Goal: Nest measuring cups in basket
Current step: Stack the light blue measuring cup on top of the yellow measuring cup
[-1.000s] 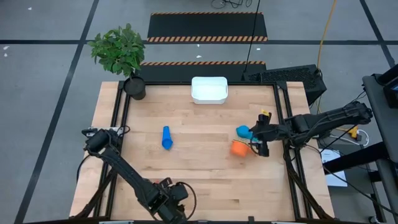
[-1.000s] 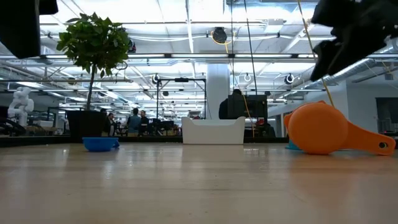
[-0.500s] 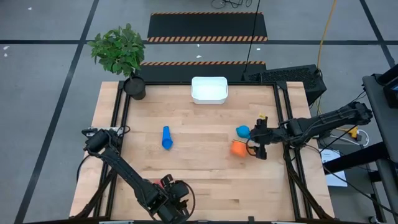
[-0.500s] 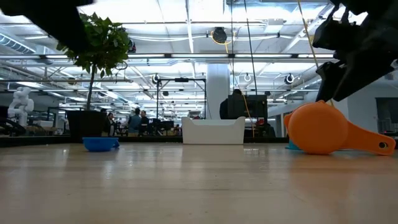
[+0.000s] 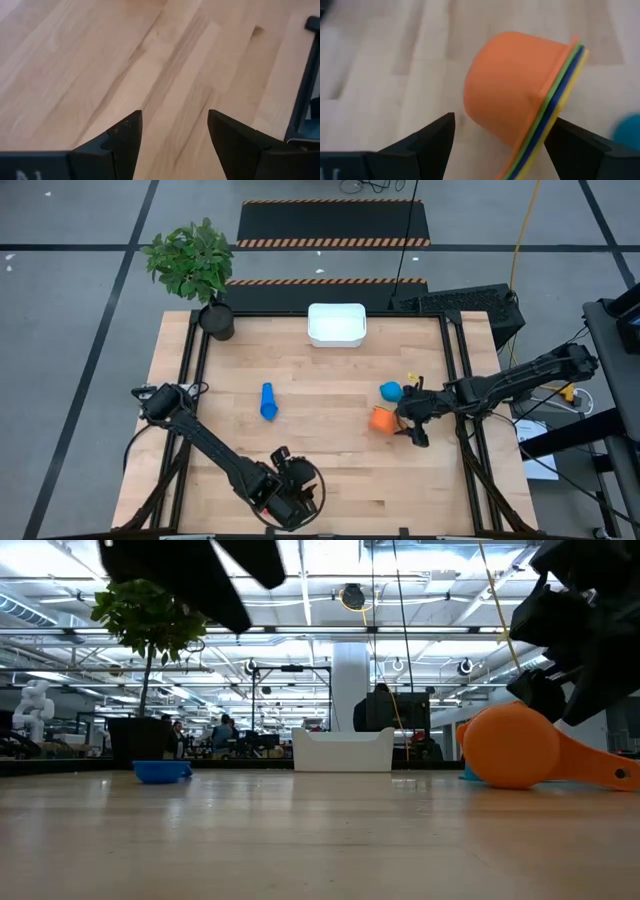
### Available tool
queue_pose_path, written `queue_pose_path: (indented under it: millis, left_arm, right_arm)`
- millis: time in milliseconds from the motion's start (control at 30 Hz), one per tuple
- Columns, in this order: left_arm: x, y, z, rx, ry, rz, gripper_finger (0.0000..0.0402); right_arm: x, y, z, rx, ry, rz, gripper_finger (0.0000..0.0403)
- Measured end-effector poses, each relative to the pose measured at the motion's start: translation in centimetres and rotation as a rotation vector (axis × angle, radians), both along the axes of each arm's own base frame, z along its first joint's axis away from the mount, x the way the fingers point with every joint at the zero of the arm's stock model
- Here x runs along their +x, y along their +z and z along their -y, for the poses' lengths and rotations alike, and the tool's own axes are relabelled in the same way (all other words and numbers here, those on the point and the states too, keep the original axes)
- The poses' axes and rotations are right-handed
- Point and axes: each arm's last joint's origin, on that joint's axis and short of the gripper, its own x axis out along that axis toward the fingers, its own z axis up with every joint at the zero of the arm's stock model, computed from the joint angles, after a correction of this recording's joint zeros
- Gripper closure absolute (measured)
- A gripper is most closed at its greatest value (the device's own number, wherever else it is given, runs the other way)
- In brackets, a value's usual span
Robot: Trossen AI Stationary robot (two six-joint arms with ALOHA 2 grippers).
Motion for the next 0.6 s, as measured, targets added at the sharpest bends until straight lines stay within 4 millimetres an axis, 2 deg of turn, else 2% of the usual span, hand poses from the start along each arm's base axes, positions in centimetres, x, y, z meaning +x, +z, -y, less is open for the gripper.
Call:
queue_pose_path:
  millis: [100, 200, 600]
  left_arm:
    - [0.5, 0.2, -0.1, 0.000, -0.024, 0.024, 0.0174]
    - [0.8, 0.3, -0.2, 0.004, -0.045, 0.040, 0.0174]
    - [1.3, 0.3, -0.7, 0.009, -0.043, 0.046, 0.0174]
  right_arm:
    - [0.1, -0.5, -0.1, 0.018, 0.017, 0.038, 0.0127]
    - [0.2, -0.6, -0.1, 0.015, 0.024, 0.053, 0.0147]
    - [1.0, -0.2, -0.2, -0.003, 0.051, 0.150, 0.0330]
